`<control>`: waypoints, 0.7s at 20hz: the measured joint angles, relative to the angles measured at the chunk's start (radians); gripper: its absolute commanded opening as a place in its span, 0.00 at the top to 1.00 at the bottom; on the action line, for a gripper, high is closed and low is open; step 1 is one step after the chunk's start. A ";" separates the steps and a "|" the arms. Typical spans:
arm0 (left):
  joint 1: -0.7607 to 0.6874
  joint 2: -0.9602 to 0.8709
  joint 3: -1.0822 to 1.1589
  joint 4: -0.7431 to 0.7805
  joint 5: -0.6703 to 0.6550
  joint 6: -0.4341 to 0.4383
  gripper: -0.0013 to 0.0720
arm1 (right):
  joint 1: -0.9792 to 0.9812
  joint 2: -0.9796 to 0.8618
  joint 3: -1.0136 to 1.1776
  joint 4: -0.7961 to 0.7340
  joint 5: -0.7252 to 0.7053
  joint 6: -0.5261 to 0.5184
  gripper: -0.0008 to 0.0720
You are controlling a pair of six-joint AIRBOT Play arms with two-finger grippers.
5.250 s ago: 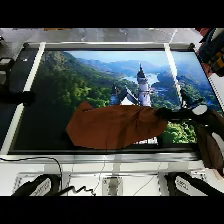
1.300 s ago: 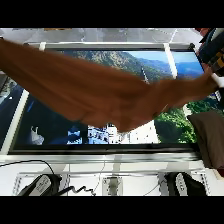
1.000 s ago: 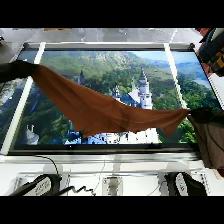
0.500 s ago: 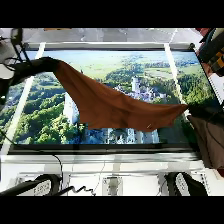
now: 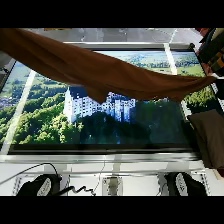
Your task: Fold the clothes and pants, and hang the long-sleeved shirts on hangers.
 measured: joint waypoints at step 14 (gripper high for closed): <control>0.010 -0.219 -0.001 0.158 -0.298 -0.077 0.97 | 0.000 -0.057 -0.150 -0.040 0.176 0.042 0.98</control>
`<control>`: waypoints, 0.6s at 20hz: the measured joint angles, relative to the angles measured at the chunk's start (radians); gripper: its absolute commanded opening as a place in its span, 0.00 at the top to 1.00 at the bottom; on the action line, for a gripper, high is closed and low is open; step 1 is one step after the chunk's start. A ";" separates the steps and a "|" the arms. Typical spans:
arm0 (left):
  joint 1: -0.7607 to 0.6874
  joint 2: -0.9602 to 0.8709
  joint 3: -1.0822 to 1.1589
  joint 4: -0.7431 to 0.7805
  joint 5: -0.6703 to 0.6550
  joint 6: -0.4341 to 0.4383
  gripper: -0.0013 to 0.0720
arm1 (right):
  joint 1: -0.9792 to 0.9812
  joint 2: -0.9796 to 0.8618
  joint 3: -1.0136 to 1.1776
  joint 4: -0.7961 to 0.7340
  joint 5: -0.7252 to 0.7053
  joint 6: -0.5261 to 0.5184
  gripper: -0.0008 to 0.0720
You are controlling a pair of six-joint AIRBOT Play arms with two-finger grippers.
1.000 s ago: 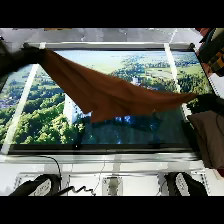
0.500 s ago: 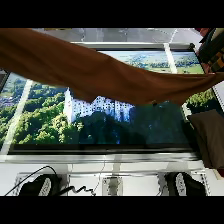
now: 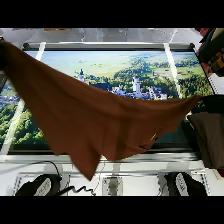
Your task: Fold the clothes and pants, and hang the long-sleeved shirts on hangers.
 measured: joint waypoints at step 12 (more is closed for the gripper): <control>-0.174 -0.661 0.001 -0.169 0.127 -0.022 0.94 | 0.000 -0.443 -0.289 0.050 -0.398 0.006 0.98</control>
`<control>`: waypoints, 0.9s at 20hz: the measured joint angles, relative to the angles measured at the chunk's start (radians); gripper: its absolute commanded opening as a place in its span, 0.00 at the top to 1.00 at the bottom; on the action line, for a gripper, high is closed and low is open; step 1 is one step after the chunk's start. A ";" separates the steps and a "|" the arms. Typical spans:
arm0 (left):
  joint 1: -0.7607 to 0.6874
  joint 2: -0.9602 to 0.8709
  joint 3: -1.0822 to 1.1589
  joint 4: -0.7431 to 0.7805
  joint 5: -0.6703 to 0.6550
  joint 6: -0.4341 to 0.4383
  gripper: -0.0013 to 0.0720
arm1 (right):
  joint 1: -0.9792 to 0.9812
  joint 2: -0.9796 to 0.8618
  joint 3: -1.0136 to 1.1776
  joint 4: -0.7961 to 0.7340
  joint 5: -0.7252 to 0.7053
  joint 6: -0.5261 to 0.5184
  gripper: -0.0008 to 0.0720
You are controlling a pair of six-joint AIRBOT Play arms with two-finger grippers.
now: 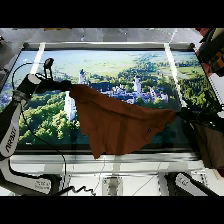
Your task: Fold the clothes and pants, and hang the long-sleeved shirts on hangers.
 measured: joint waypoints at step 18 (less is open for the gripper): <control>0.112 -0.005 -0.237 0.019 -0.601 -0.036 0.30 | 0.000 -0.023 -0.008 0.024 -0.230 0.084 0.98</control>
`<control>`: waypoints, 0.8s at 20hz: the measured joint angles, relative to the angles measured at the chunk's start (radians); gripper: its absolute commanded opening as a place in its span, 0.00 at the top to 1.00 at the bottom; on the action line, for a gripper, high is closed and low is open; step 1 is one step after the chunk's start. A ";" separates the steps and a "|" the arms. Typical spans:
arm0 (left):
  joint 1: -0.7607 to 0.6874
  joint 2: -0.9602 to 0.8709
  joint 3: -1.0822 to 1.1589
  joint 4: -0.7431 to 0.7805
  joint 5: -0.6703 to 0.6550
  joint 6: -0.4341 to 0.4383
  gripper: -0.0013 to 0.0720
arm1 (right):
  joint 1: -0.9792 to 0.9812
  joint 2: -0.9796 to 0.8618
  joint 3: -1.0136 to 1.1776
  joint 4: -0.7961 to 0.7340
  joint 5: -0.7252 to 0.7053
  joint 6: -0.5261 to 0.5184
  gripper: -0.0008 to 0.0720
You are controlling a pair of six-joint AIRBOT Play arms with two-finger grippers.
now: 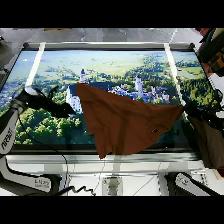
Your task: Fold the clothes and pants, and hang the long-sleeved shirts on hangers.
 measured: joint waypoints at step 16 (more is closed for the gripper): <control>-0.212 0.007 -0.237 -0.113 0.246 0.040 0.97 | 0.000 0.008 0.001 0.002 0.044 0.001 0.98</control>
